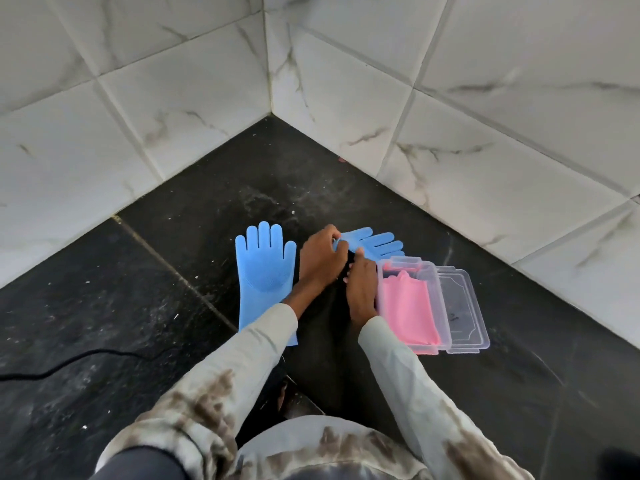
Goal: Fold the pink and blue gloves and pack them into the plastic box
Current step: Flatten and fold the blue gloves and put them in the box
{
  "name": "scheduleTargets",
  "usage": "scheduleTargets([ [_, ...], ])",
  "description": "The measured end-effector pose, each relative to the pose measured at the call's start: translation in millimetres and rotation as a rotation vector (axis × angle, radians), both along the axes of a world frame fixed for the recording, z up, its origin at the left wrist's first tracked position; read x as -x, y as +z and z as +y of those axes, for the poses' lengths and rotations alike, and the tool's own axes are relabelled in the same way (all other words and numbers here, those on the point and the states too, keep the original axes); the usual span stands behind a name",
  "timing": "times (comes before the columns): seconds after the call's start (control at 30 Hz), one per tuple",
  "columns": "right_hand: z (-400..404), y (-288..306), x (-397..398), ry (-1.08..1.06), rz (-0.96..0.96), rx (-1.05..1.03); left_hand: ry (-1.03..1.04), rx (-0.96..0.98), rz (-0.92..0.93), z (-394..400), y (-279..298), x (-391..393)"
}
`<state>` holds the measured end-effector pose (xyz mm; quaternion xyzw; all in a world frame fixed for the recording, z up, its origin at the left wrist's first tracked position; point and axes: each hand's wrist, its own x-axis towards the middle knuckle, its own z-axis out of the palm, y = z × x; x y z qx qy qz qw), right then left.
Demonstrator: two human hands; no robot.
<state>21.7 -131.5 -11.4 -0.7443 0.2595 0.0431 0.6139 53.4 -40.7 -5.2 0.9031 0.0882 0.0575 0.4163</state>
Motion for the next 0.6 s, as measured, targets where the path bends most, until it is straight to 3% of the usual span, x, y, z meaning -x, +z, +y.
scheduleTargets([
  [0.1, 10, 4, -17, -0.132, 0.106, -0.508, -0.269, -0.075, -0.029, 18, -5, 18],
  [0.17, 10, -1, -25, -0.113, 0.17, -0.468, -0.253, -0.063, -0.004, 26, -14, 32],
  [0.27, 7, -6, -27, 0.003, 0.22, -0.242, 0.094, 0.036, 0.048, 35, -25, 43],
  [0.37, 5, 4, -23, 0.086, 0.108, -0.263, 0.314, 0.112, 0.241, 46, -24, 41],
  [0.4, 3, 7, -22, 0.128, 0.084, -0.274, 0.316, 0.237, 0.31, 49, -23, 37],
  [0.5, -8, 11, -26, 0.228, 0.026, -0.311, 0.249, 0.9, 0.481, 60, -11, 28],
  [0.53, -10, 12, -26, 0.256, 0.008, -0.316, 0.205, 1.029, 0.522, 65, -8, 26],
  [0.6, -16, 8, -23, 0.308, 0.06, -0.262, 0.109, 1.047, 0.563, 72, -8, 24],
])
